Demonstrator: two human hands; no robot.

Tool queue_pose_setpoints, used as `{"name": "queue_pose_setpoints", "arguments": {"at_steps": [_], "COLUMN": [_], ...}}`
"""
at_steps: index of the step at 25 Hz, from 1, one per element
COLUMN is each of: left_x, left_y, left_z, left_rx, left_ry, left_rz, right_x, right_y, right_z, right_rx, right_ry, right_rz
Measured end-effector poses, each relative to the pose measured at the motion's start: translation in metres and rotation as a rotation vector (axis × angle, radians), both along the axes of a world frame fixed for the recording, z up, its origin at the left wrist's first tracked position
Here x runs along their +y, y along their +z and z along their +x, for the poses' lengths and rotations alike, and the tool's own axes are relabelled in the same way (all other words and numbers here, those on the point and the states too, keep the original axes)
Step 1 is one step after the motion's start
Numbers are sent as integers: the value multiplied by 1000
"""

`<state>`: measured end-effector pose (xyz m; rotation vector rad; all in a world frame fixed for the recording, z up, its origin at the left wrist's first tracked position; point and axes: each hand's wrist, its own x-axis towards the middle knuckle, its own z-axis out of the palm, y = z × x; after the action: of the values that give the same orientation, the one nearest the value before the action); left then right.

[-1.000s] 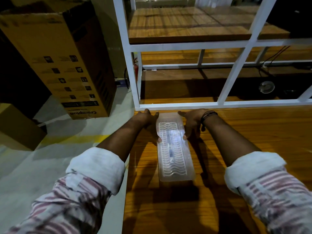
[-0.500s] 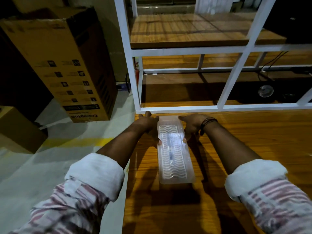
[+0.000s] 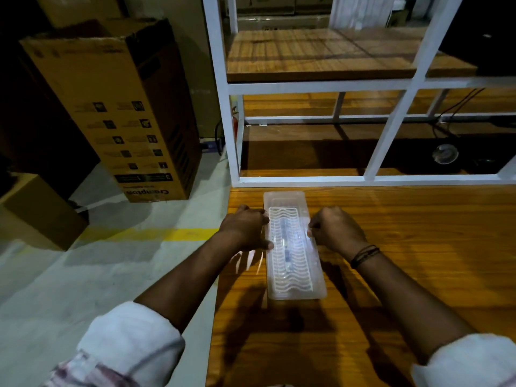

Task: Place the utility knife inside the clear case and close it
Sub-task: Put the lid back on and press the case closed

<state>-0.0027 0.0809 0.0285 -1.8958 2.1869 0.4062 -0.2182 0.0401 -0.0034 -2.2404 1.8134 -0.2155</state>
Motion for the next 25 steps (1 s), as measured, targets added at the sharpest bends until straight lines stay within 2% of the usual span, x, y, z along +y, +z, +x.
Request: {"name": "queue_pose_setpoints", "arguments": {"at_steps": [3,6,9,11,19,23,25], "left_x": [-2,1,5,6,16,35,43], "left_y": [9,-3,-10,-7,-2,0,-1], "left_z": [-4,-10,-13,-17,-29,-30,-26], "left_rx": [-98,-146,-186,-200,-262,-227,-193], "left_ry": [-44,-36,-35,-30,-68,-138,-158], "left_rz": [187,341,355,349,218,149,112], "right_x": [-1,4,15,19,31,53,61], "right_y": [11,26,27,27,39,36,31], "right_z": [-3,-7,-12,-14,-8,-18,-21], "right_rx": [42,235,447,446,400,439,435], "right_ry": [87,274,394,394,347,364,380], "right_rz": [85,357,613,677,611,355,300]}}
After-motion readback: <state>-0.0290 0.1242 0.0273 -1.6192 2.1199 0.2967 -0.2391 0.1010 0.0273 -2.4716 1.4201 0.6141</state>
